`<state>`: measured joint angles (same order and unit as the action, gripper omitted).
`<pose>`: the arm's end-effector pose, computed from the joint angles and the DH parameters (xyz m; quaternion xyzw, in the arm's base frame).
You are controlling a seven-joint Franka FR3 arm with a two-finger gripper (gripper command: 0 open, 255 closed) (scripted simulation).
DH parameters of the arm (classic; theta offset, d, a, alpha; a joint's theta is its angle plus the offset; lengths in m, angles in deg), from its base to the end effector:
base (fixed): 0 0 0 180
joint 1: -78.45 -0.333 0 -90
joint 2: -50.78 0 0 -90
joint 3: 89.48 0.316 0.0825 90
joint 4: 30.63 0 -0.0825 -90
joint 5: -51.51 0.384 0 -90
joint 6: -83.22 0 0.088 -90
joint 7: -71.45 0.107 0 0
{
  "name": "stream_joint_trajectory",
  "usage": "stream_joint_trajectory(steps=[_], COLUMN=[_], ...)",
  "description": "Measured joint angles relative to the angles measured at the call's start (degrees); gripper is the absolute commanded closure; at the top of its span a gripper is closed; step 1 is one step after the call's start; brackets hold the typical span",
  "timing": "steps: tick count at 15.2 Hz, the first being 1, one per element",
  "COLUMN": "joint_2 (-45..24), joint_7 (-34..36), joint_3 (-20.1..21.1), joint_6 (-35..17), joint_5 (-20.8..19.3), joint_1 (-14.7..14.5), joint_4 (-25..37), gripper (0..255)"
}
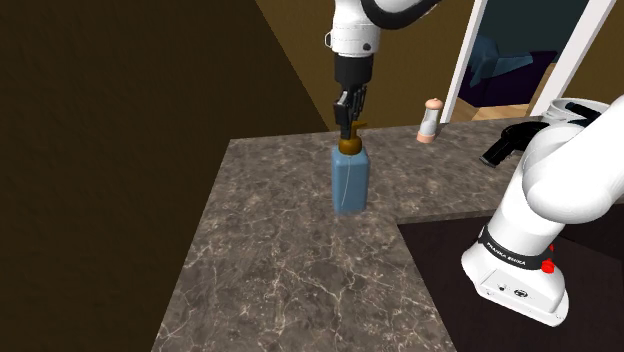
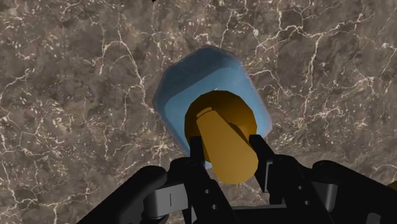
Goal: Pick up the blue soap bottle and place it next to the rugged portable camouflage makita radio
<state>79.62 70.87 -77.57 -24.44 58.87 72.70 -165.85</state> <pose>0.3800 0.1391 0.5105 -0.9917 -0.1275 -0.0059 0.0124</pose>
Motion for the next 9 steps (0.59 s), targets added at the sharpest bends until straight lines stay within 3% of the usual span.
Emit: stream_joint_trajectory(steps=[9], joint_2=[0.2], joint_7=[0.2], joint_3=[-0.5], joint_6=[7.0], joint_5=[-0.4], joint_1=[0.2], joint_4=[6.8], gripper=[255])
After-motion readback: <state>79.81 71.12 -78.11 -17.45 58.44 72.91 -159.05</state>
